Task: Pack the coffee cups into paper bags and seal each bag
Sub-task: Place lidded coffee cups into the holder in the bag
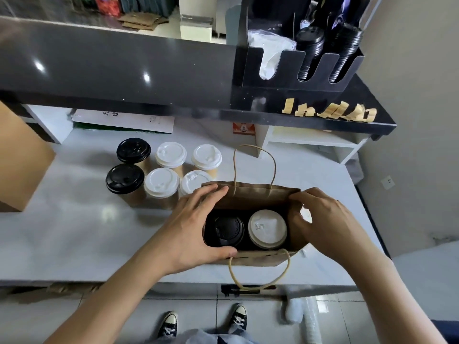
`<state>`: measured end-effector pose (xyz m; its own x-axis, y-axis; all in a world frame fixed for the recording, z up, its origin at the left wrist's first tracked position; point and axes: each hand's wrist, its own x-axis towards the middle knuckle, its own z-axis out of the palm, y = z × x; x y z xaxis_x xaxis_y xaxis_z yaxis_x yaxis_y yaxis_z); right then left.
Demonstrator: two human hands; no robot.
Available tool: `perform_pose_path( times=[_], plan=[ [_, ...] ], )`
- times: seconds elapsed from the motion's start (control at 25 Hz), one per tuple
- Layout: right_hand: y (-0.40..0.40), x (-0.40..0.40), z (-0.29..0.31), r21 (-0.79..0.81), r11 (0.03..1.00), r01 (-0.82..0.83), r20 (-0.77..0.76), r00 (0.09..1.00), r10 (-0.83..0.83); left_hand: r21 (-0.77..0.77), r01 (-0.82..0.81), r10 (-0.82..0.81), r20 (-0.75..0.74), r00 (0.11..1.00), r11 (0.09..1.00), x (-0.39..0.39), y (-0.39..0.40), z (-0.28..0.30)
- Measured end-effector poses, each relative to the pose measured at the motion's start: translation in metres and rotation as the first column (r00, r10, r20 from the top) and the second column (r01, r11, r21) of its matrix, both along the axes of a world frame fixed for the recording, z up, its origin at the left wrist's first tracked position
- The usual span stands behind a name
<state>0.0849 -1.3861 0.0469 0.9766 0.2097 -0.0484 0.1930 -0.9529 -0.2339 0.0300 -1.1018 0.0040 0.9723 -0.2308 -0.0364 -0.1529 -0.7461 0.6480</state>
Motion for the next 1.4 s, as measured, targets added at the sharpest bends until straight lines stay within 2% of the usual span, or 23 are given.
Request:
perform_pose_path(
  times=[0.24, 0.6, 1.08, 1.4],
  plan=[
    [-0.029, 0.014, -0.005, 0.061, 0.993, -0.105, -0.048, 0.993, 0.108, -0.036, -0.074, 0.072, -0.046, 0.996, 0.997, 0.006, -0.024, 0.008],
    [-0.037, 0.023, -0.009, 0.11, 0.967, -0.23, -0.072, 0.968, 0.239, 0.004, -0.16, 0.16, -0.008, 0.987, 0.987, 0.002, -0.029, 0.018],
    [-0.039, 0.023, -0.003, 0.097, 0.978, -0.187, -0.148, 0.969, 0.2, 0.057, -0.09, 0.091, -0.011, 0.996, 0.994, 0.014, -0.021, 0.021],
    [-0.044, 0.019, 0.001, 0.171, 0.968, -0.181, -0.108, 0.973, 0.202, 0.089, -0.039, 0.036, 0.033, 0.999, 0.995, 0.021, -0.021, 0.031]
  ],
)
